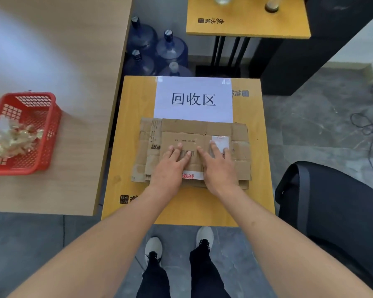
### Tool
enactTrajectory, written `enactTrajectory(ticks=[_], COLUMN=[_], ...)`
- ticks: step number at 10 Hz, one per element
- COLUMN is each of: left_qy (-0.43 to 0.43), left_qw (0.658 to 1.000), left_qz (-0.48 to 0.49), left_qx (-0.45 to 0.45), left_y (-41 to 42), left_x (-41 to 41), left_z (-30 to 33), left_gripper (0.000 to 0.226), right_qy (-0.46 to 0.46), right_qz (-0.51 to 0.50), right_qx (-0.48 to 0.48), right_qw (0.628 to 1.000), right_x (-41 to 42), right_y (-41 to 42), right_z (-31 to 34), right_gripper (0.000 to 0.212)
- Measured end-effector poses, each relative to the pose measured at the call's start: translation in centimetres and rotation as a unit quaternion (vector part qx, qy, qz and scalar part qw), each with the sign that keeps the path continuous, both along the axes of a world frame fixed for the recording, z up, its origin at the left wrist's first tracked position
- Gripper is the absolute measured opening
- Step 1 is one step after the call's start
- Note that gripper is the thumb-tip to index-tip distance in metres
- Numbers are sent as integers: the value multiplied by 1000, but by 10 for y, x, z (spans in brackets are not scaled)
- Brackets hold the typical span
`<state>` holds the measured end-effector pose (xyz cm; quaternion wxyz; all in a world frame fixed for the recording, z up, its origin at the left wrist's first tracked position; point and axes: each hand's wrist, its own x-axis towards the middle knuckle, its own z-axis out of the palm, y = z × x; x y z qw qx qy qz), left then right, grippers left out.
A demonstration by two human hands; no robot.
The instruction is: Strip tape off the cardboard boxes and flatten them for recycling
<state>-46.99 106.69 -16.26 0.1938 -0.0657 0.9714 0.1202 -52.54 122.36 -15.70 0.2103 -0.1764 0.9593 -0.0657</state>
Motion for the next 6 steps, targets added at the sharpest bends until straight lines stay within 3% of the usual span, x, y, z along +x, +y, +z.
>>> enactTrajectory(ticks=[2, 4, 6], left_qy=[-14, 48, 101], left_qw=[999, 996, 994], left_qz=[-36, -66, -49], left_qx=[-17, -23, -14], left_y=[-5, -21, -58], left_x=[-6, 13, 53], left_z=[24, 70, 124], left_gripper=[80, 64, 50], right_qy=[-58, -19, 75], right_qz=[-21, -36, -32], right_qx=[5, -15, -106], right_qw=[998, 999, 991], right_x=[1, 29, 72], right_y=[-7, -21, -57], right_z=[19, 60, 118], right_gripper=[68, 66, 36])
